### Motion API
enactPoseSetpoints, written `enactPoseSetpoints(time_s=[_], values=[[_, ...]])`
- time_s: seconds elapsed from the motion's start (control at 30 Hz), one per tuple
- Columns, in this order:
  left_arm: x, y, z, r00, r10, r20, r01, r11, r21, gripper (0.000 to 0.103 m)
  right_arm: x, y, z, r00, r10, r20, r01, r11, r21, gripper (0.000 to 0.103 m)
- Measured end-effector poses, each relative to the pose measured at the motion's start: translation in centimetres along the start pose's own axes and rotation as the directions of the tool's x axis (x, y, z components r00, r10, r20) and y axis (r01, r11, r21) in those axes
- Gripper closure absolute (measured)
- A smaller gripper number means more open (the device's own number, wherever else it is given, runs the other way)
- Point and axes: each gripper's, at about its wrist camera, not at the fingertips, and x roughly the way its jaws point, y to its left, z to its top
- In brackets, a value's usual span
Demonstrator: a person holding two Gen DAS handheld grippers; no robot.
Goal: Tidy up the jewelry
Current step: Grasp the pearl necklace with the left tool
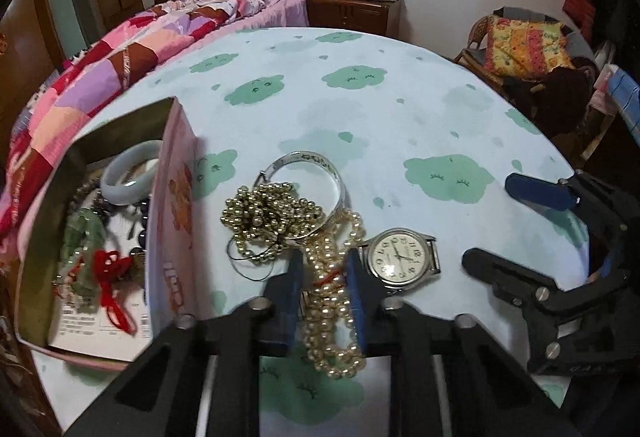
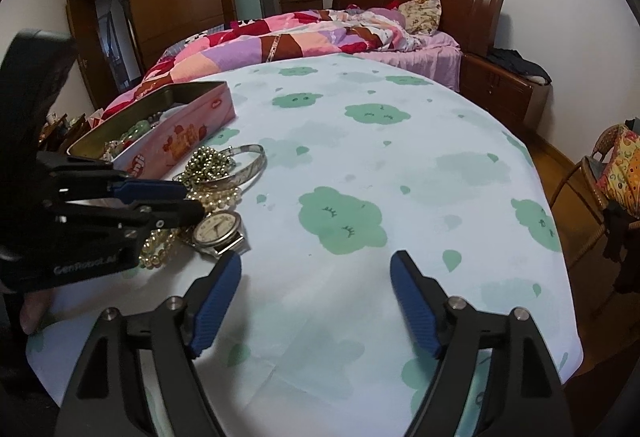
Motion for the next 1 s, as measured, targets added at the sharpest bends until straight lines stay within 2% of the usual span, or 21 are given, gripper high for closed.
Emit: enactPoseSetpoints(time_s=[0.23,0.27,0.3,0.4,0.6,0.73,0.83,0.9,0.97,1.0], values=[[-1.5,-0.1,-0.3,1.0,0.008,0.03,-0.009,1.0,0.015,0.091,0.0,0.1,-0.1,1.0,-0.001,0.001,0.001,1.0,-0.002,0.021],[-1.9,-0.1,-0.4,0.999,0.005,0.041,-0.006,1.0,0.013,0.093,0.0,0.1,-0.1,1.0,-0.001,0.002,0.001,1.0,-0.002,0.021],[-2.5,0.0,-0.4,0.998,0.002,0.055,-0.002,1.0,0.01,0.103,-0.1,0.1,-0.1,1.0,0.0,0.003,0.0,1.0,-0.001,0.021],[-4.5,0.4,-0.3,0.995,0.002,0.103,-0.003,1.0,0.005,0.103,-0.1,0.1,-0.1,1.0,-0.001,0.002,0.001,1.0,-0.003,0.021],[-5.3,0.7,-0.4,0.991,0.005,0.133,-0.004,1.0,-0.008,0.103,0.0,0.4,-0.1,1.0,0.005,-0.004,-0.005,1.0,-0.02,0.021],[-4.6,0.5,-0.6,0.995,0.038,0.096,-0.037,0.999,-0.01,0.102,-0.1,0.4,-0.2,1.0,0.008,-0.004,-0.008,1.0,-0.02,0.021],[-4.2,0.1,-1.3,0.997,0.037,0.068,-0.037,0.999,-0.007,0.088,0.0,0.4,-0.2,1.0,0.007,-0.004,-0.008,1.0,-0.021,0.021],[-3.8,0.0,-1.8,0.997,0.056,0.061,-0.055,0.998,-0.016,0.056,0.0,0.4,-0.2,1.0,0.007,-0.004,-0.007,1.0,-0.021,0.021],[-3.7,-0.1,-2.1,0.995,0.068,0.068,-0.067,0.998,-0.016,0.046,0.0,0.4,-0.2,1.0,0.005,-0.003,-0.005,1.0,-0.025,0.021],[-3.7,-0.2,-2.1,0.996,0.058,0.067,-0.057,0.998,-0.013,0.046,0.0,0.4,-0.2,1.0,0.003,-0.003,-0.003,1.0,-0.028,0.021]])
